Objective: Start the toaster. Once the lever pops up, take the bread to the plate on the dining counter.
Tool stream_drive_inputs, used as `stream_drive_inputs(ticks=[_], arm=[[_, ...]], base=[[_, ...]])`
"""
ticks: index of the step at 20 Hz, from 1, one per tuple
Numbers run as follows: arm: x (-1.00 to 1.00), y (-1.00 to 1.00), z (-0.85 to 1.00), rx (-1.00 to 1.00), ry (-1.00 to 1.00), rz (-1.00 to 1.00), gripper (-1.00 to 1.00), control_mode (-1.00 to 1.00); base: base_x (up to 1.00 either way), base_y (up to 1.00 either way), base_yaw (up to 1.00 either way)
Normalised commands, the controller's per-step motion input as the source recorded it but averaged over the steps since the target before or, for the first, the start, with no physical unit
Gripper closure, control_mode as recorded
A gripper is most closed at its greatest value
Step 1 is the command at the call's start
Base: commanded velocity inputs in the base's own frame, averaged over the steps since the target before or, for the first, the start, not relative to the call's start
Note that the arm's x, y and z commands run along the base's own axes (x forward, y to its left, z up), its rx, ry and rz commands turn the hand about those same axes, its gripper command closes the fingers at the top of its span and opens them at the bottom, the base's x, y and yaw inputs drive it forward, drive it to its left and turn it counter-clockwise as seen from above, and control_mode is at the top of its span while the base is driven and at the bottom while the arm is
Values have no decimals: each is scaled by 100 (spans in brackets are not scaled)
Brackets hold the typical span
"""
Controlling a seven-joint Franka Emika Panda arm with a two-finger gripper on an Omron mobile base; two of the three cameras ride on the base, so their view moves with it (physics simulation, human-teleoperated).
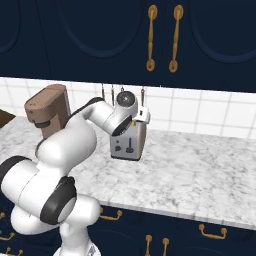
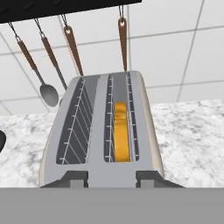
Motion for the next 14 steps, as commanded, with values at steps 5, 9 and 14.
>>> stream_drive_inputs(ticks=[5, 9, 14], arm=[[8, 0, -27, 2, 0, 0, -100, -100], [15, 0, -12, 0, -1, 0, -100, -100], [44, 3, 0, 0, 0, 0, -100, -100]], base=[[0, 0, 0], [0, 0, 0], [0, 0, 0]])
